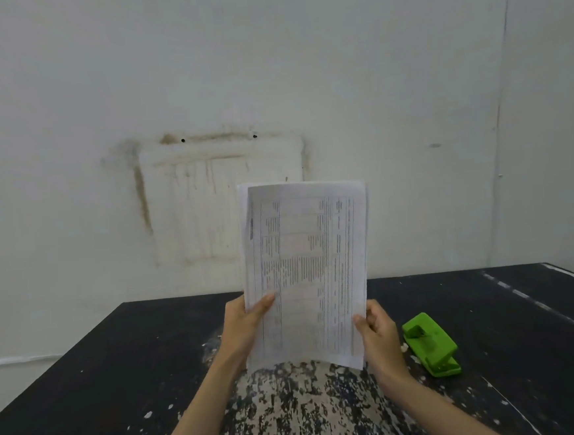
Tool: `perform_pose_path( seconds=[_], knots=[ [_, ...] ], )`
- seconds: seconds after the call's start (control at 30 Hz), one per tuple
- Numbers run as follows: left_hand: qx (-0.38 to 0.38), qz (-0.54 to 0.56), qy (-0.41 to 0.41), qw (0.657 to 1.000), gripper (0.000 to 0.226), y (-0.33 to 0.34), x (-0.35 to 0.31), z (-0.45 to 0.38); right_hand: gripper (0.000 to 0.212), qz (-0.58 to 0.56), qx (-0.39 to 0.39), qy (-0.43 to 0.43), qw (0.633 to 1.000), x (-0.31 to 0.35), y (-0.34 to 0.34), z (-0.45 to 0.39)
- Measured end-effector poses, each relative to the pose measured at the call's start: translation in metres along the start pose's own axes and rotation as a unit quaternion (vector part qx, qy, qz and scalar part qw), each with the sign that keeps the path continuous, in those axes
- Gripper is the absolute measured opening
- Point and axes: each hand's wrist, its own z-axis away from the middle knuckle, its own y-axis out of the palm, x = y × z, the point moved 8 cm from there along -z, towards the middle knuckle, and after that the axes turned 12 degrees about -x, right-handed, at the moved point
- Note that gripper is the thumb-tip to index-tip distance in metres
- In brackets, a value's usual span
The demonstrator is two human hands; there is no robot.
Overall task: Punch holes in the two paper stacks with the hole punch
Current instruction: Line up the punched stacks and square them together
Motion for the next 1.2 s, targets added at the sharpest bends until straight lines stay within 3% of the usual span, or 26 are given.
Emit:
perform_pose_path(
  seconds=[0.17,0.3,0.53,0.7,0.9,1.1,1.2],
  knots=[
    [0.0,0.007,-0.054,0.998,0.01,-0.005,0.036,0.01,0.017,0.036,0.022,-0.012,0.999,-0.018,0.009,0.002],
    [0.018,-0.002,-0.048,0.999,0.018,-0.007,0.043,0.009,0.024,0.062,0.017,-0.044,0.997,-0.015,0.009,0.0],
    [0.034,-0.06,-0.077,0.995,0.016,-0.005,0.056,0.002,0.019,0.109,0.031,-0.024,0.993,-0.02,0.017,-0.018],
    [0.067,-0.076,-0.167,0.981,0.018,0.001,0.067,-0.006,0.027,0.159,0.057,0.082,0.982,-0.042,0.028,-0.04],
    [0.094,-0.117,-0.216,0.965,0.027,0.004,0.08,-0.02,0.038,0.197,0.043,0.169,0.965,-0.068,0.034,-0.047],
    [0.048,-0.141,-0.235,0.961,0.003,0.005,0.091,-0.037,0.025,0.241,0.03,0.188,0.952,-0.077,0.041,-0.059],
    [-0.021,-0.222,-0.207,0.953,0.032,-0.004,0.102,-0.05,0.016,0.262,0.042,0.183,0.947,-0.08,0.046,-0.069]
  ],
)
